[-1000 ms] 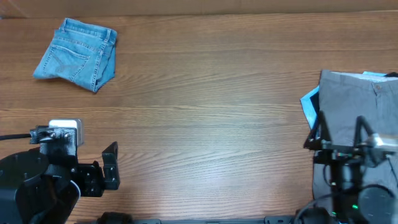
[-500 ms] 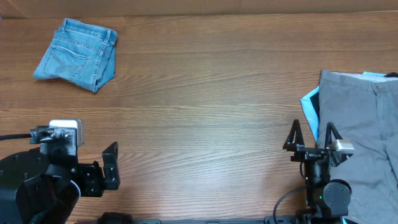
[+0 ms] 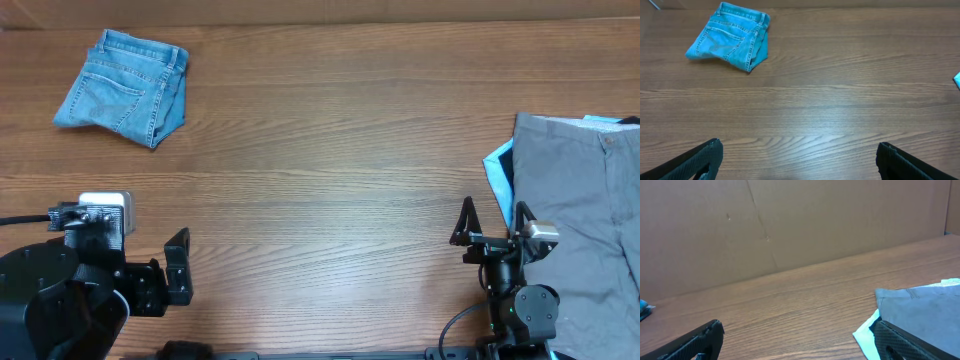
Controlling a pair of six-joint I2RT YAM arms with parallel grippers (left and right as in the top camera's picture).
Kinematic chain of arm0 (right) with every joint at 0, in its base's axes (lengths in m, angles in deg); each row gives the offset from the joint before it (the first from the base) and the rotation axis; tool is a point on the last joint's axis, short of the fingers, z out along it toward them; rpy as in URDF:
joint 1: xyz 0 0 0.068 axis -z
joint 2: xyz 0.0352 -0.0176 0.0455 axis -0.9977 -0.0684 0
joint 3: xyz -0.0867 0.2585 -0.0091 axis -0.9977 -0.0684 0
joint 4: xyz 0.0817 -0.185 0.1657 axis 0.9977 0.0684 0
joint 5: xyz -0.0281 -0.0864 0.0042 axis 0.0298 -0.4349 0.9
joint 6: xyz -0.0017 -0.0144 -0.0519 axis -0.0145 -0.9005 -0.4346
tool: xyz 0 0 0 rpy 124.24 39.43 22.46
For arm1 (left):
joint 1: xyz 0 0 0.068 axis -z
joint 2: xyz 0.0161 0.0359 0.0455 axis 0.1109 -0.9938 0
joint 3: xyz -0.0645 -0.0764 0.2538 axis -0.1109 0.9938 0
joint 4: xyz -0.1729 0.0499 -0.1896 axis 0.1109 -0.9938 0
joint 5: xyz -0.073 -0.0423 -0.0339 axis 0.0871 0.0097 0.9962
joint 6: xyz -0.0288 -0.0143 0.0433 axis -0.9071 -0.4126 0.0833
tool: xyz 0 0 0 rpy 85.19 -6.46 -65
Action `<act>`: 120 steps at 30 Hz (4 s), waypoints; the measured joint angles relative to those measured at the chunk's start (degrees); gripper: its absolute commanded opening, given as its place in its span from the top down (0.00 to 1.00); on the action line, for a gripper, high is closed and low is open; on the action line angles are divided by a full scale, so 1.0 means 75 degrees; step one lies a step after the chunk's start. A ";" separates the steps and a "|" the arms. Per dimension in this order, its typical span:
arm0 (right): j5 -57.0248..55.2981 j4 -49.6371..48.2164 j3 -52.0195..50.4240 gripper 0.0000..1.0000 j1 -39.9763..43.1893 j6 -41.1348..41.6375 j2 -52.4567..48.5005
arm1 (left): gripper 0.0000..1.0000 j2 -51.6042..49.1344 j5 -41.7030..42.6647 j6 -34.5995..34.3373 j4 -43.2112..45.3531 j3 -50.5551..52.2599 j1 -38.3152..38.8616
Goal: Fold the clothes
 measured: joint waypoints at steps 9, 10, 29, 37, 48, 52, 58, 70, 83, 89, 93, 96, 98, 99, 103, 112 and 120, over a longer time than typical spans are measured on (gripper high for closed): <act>0.0006 -0.0003 0.0000 0.00 0.0000 0.0003 0.0000 | 0.00 0.0000 0.0000 0.0000 0.0000 0.0000 0.0000; 0.0006 -0.0003 0.0000 0.00 0.0000 0.0000 0.0000 | 0.00 0.0000 0.0000 0.0000 0.0000 0.0000 0.0000; 0.0006 0.0006 0.0000 0.00 0.0000 0.0000 0.0000 | 0.00 0.2602 0.0041 0.0434 0.7775 0.5802 -0.0673; 0.0009 0.0003 0.0000 0.00 0.0000 -0.0006 0.0000 | 0.00 0.4843 0.0221 0.0041 1.0518 0.9614 -0.1014; 0.0009 0.0003 0.0000 0.00 0.0000 -0.0009 0.0000 | 0.00 0.6333 0.0242 -0.0347 1.2330 1.2316 -0.1075; 0.0006 0.0006 0.0000 0.00 0.0000 -0.0012 0.0000 | 0.00 0.6336 0.0239 -0.0376 1.1686 1.2549 -0.1075; 0.0006 0.0006 0.0000 0.00 0.0000 -0.0026 0.0000 | 0.00 0.6341 0.0239 -0.0379 1.0850 1.2572 -0.1075; 0.0009 0.0009 0.0000 0.00 0.0000 -0.0026 0.0000 | 0.00 0.6344 0.0239 -0.0379 1.0841 1.2572 -0.1075; 0.0009 0.0009 0.0000 0.00 0.0000 -0.0026 0.0000 | 0.00 0.6344 0.0239 -0.0379 1.0841 1.2572 -0.1075; 0.0009 0.0006 0.0000 0.00 0.0000 -0.0029 0.0000 | 0.00 0.6344 0.0239 -0.0379 1.0841 1.2572 -0.1075; 0.0009 0.0003 0.0000 0.00 0.0000 -0.0023 0.0000 | 0.00 0.6344 0.0239 -0.0379 1.0841 1.2572 -0.1075; 0.0009 0.0006 0.0000 0.00 0.0000 -0.0029 0.0000 | 0.00 0.6344 0.0239 -0.0379 1.0841 1.2572 -0.1075; 0.0006 0.0009 0.0000 0.00 0.0000 -0.0026 0.0000 | 0.00 0.6344 0.0239 -0.0379 1.0841 1.2572 -0.1075; 0.0009 0.0006 0.0000 0.00 0.0000 -0.0026 0.0000 | 0.00 0.6344 0.0239 -0.0379 1.0841 1.2572 -0.1075; 0.0009 0.0009 0.0000 0.00 0.0000 -0.0026 0.0000 | 0.00 0.6344 0.0239 -0.0379 1.0841 1.2572 -0.1075; 0.0009 0.0009 0.0000 0.00 0.0000 -0.0026 0.0000 | 0.00 0.6344 0.0239 -0.0379 1.0841 1.2572 -0.1075; 0.0009 0.0006 0.0000 0.00 0.0000 -0.0023 0.0000 | 0.00 0.6344 0.0239 -0.0379 1.0841 1.2572 -0.1075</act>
